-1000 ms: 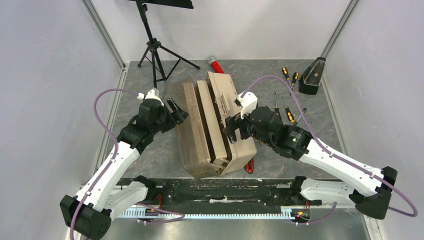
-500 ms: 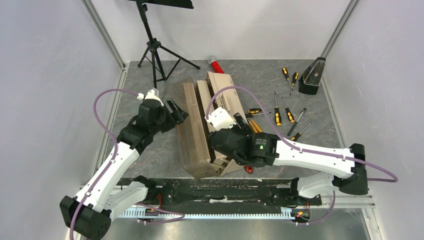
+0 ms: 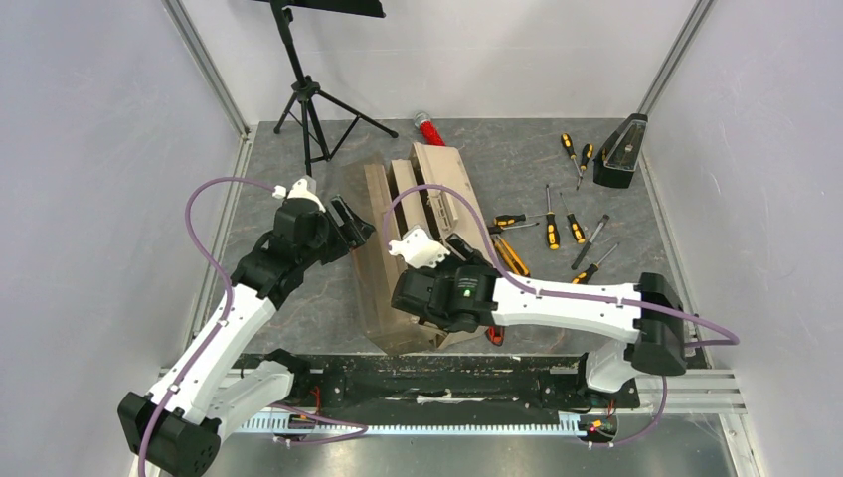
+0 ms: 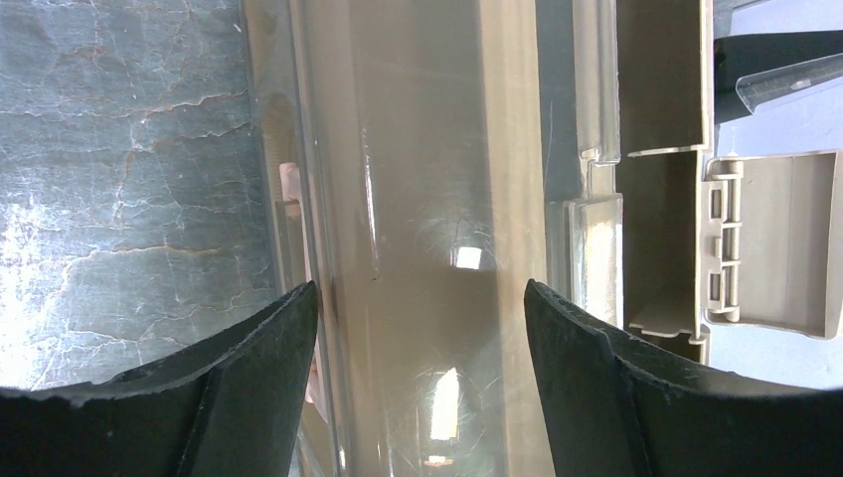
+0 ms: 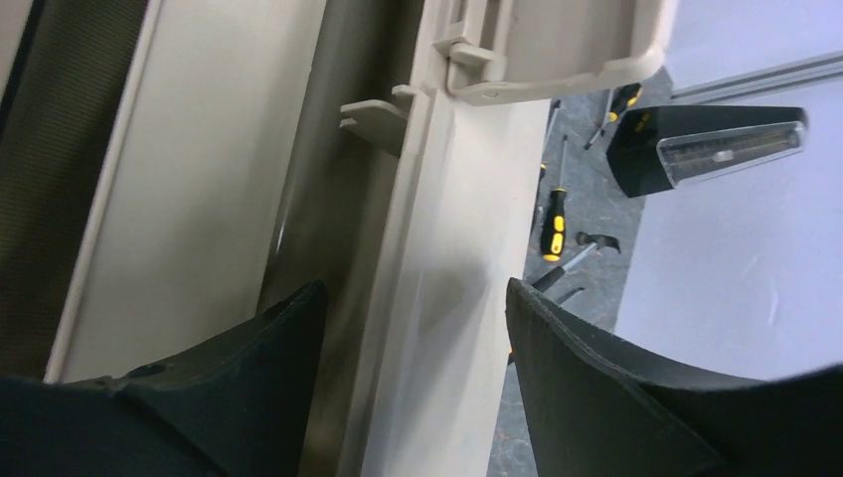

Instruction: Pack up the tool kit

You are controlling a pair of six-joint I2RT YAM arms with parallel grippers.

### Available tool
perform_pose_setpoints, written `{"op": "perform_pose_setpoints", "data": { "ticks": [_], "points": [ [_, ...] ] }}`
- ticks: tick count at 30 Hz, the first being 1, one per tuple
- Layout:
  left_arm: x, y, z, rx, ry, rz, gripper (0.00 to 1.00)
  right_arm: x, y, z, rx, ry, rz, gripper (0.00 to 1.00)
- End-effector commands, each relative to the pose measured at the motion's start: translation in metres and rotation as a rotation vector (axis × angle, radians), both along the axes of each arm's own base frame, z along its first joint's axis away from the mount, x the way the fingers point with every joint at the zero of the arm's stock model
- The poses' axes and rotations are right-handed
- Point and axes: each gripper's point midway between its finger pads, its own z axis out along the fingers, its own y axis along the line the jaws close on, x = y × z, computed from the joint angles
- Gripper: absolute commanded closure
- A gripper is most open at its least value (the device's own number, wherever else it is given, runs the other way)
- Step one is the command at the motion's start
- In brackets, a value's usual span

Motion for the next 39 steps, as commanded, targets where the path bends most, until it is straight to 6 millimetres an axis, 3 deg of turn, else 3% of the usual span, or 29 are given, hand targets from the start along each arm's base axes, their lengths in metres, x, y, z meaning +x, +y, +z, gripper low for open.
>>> {"op": "perform_pose_setpoints", "data": {
  "ticks": [1,6,15,21,32,39],
  "points": [
    [-0.002,-0.013,0.016,-0.033,-0.066,-0.076,0.20,0.009,0.001,0.020,-0.013,-0.082,-0.059,0.34],
    [-0.003,-0.010,0.021,-0.038,-0.085,-0.064,0.21,0.011,0.007,0.030,-0.028,-0.104,-0.071,0.58],
    [-0.009,-0.007,0.042,-0.060,-0.131,-0.062,0.21,0.012,0.040,0.056,0.115,-0.070,-0.044,1.00],
    [-0.014,0.005,0.058,-0.032,-0.166,-0.028,0.21,0.012,0.063,0.071,0.277,-0.042,-0.026,1.00],
    [-0.036,0.056,0.105,0.144,-0.248,0.089,0.15,0.021,0.062,0.052,0.499,0.006,-0.063,1.00],
    [-0.049,0.067,0.112,0.187,-0.242,0.090,0.14,0.028,0.066,0.060,0.661,0.037,-0.062,1.00]
  ]
}}
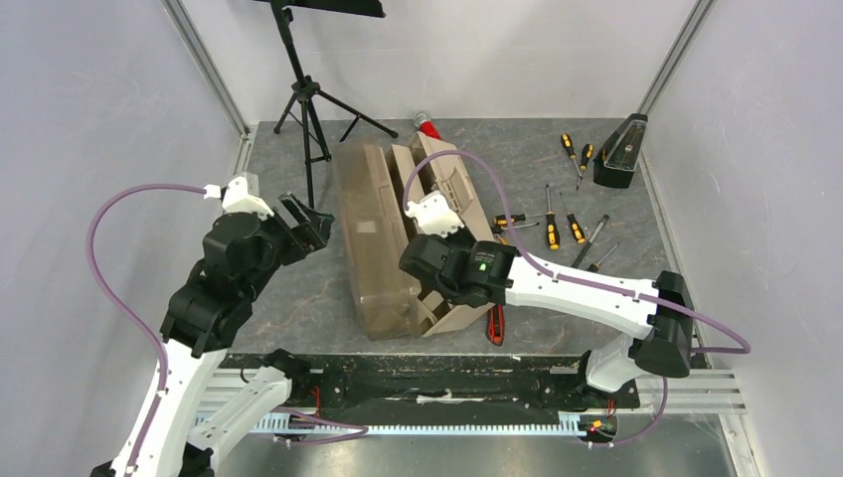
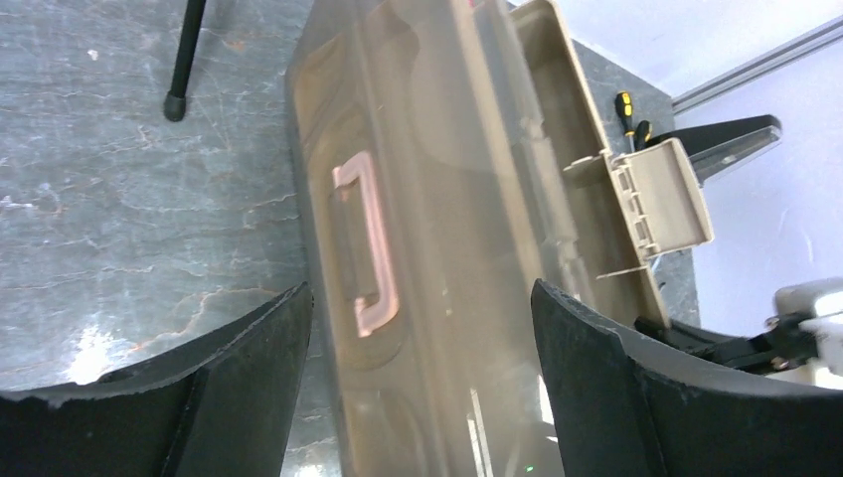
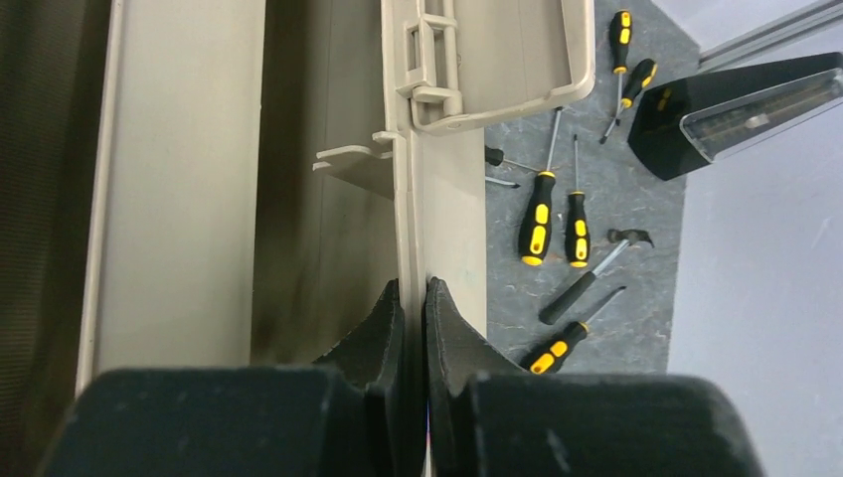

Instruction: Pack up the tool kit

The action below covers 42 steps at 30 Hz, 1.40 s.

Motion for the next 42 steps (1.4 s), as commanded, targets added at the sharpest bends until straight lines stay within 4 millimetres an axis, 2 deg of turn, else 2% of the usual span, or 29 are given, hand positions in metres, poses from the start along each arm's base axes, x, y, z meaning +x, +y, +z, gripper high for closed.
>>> {"op": "perform_pose_setpoints", "data": {
  "ticks": [1,4,10,14,18,21,27,31,35,40,42],
  "points": [
    [-0.008,0.012,0.000,0.094,0.023,0.002,0.14,-0.003,0.069,0.036,0.524,0.042,0.063,1.00],
    [-0.009,0.007,0.003,0.098,0.028,-0.029,0.14,-0.004,0.076,0.032,0.526,0.061,0.081,1.00],
    [0.001,-0.026,0.015,0.072,0.065,-0.178,0.15,-0.002,0.077,0.017,0.484,0.069,0.070,1.00],
    [0.019,-0.040,0.017,0.107,0.090,-0.194,0.20,-0.001,0.079,0.016,0.436,0.044,0.074,1.00],
    [0.038,-0.060,0.028,0.162,0.092,-0.211,0.21,-0.002,0.076,0.021,0.360,-0.016,0.058,1.00],
    [0.052,-0.067,0.027,0.242,0.122,-0.182,0.21,-0.003,0.077,0.025,0.339,-0.042,0.058,1.00],
    [0.082,-0.053,0.010,0.392,0.193,-0.059,0.21,-0.004,0.076,0.028,0.318,-0.064,0.060,1.00],
    [0.090,-0.046,-0.008,0.469,0.248,-0.017,0.21,-0.005,0.075,0.026,0.326,-0.061,0.060,1.00],
    [0.083,-0.032,-0.009,0.488,0.243,0.031,0.21,-0.007,0.071,0.023,0.342,-0.054,0.055,1.00],
    [0.057,-0.002,0.021,0.455,0.152,0.101,0.21,-0.003,0.069,0.010,0.433,0.017,0.056,1.00],
    [0.047,0.013,0.025,0.465,0.147,0.134,0.21,0.001,0.066,0.002,0.486,0.054,0.054,1.00]
  ]
}}
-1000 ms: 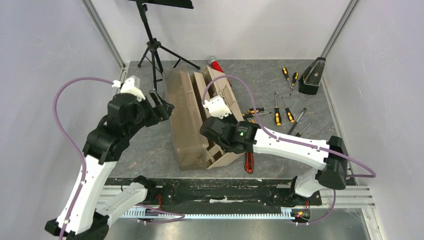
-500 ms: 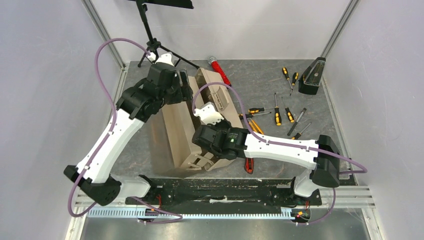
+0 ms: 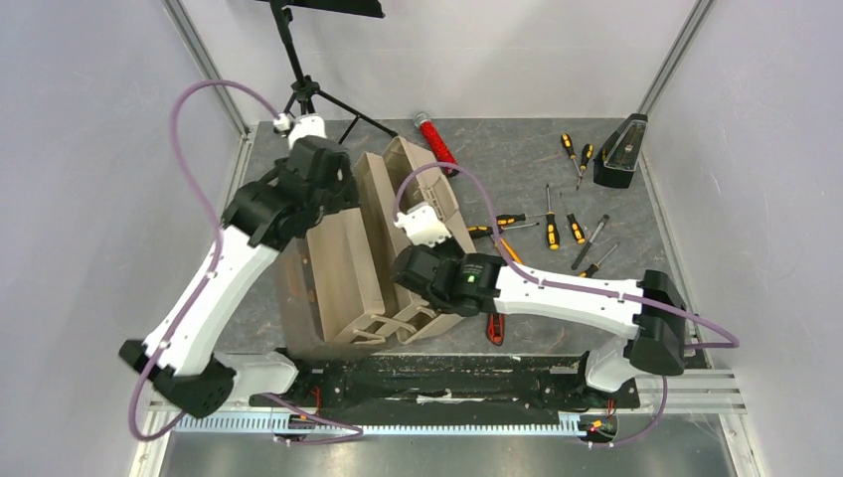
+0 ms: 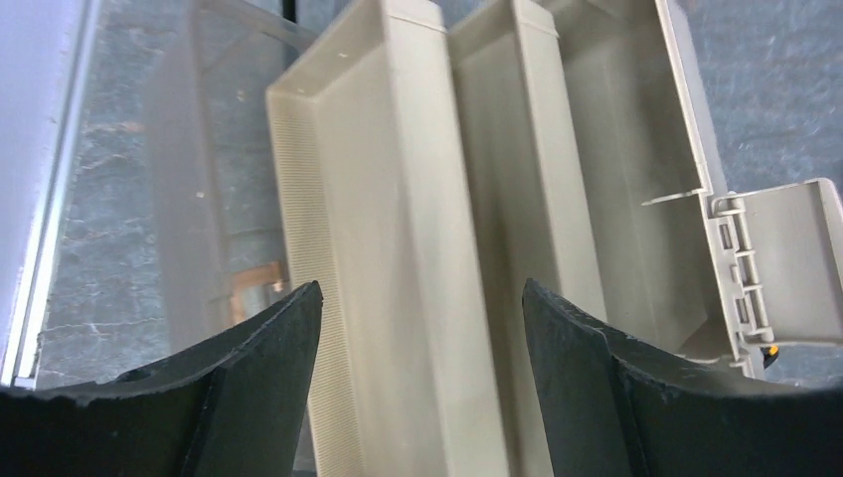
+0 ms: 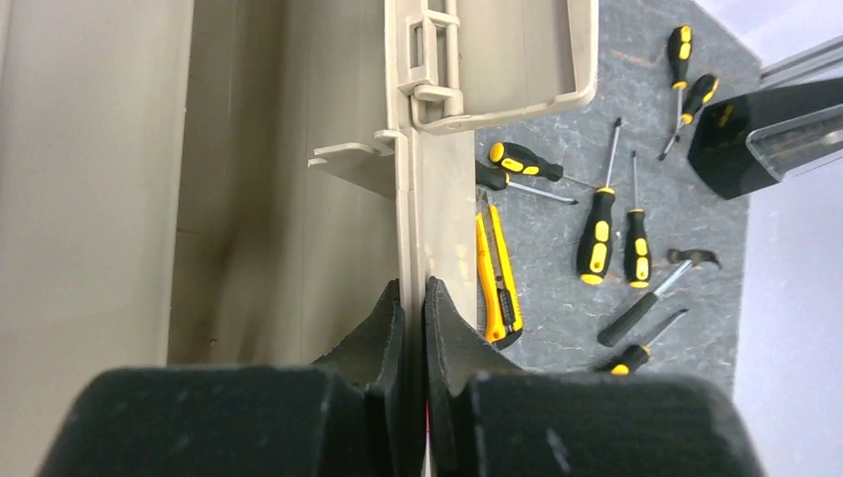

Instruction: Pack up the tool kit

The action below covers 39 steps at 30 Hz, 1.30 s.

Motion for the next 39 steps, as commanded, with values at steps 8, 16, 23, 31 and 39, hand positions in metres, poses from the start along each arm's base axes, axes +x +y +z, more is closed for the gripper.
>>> {"op": "perform_pose_setpoints", "data": {
  "ticks": [8,16,23,31,39],
  "points": [
    [-0.033,0.079,-0.028,0.121,0.074,0.160,0.21,0.009,0.023,0.007,0.502,0.119,0.004,1.00],
    [-0.039,0.102,-0.065,0.122,0.167,0.212,0.23,0.010,0.023,0.000,0.531,0.145,0.009,1.00],
    [-0.041,0.119,-0.088,0.147,0.229,0.254,0.34,0.011,0.020,-0.009,0.599,0.178,0.001,1.00],
    [-0.040,0.134,-0.107,0.196,0.283,0.297,0.56,0.009,0.019,-0.016,0.684,0.225,0.005,1.00],
    [-0.035,0.117,-0.066,0.050,0.122,0.254,0.46,0.004,0.023,-0.032,0.820,0.296,-0.005,1.00]
  ]
}}
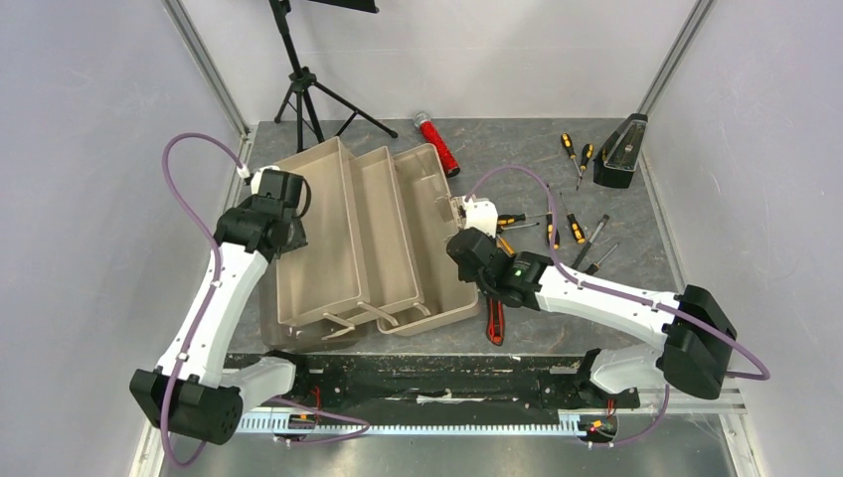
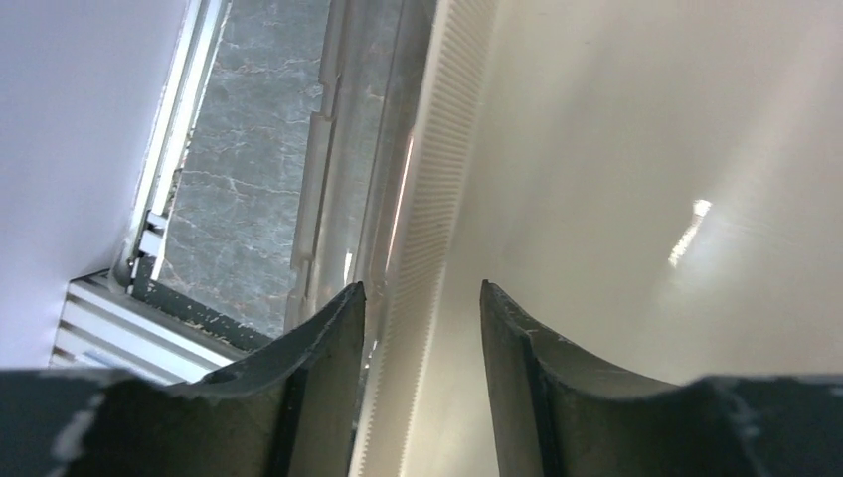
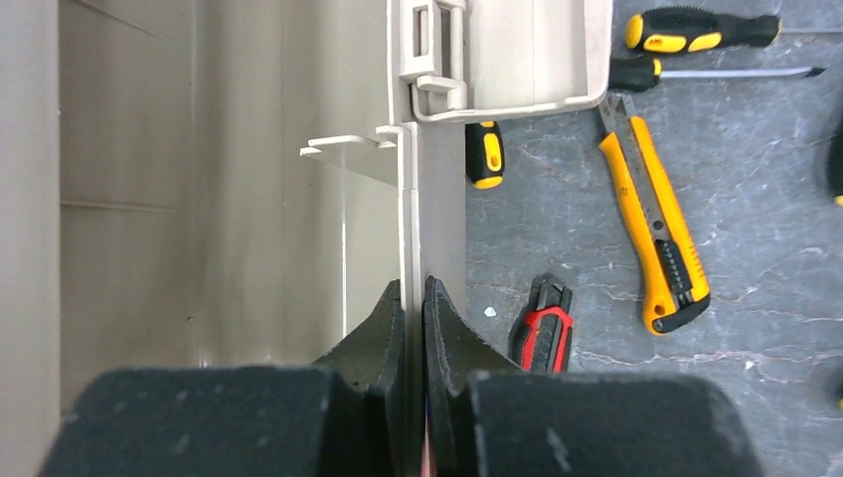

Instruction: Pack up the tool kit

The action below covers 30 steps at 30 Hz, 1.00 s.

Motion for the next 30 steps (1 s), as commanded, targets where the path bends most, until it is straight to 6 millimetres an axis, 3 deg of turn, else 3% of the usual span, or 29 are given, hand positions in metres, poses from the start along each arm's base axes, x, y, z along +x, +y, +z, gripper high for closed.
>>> {"op": "perform_pose_setpoints", "data": {
  "ticks": [1,7,11,15,23,30],
  "points": [
    [0.009,-0.012,0.049,-0.090,-0.202,-0.042,0.44,-0.007,0.052,0.031,0.365,0.032,0.061,1.00],
    [0.002,-0.022,0.106,-0.195,-0.404,-0.079,0.35,-0.010,0.059,0.020,0.488,0.082,0.019,1.00],
    [-0.004,-0.034,0.128,-0.267,-0.472,-0.130,0.30,-0.013,0.064,0.011,0.565,0.115,-0.012,1.00],
    [-0.009,-0.043,0.137,-0.319,-0.518,-0.163,0.27,-0.012,0.055,-0.001,0.577,0.122,-0.077,1.00],
    [-0.021,-0.042,0.140,-0.351,-0.584,-0.161,0.26,0.001,0.036,0.000,0.638,0.052,-0.206,1.00],
    [-0.029,-0.042,0.138,-0.365,-0.604,-0.162,0.26,-0.004,0.058,-0.003,0.707,0.122,-0.173,1.00]
  ]
}}
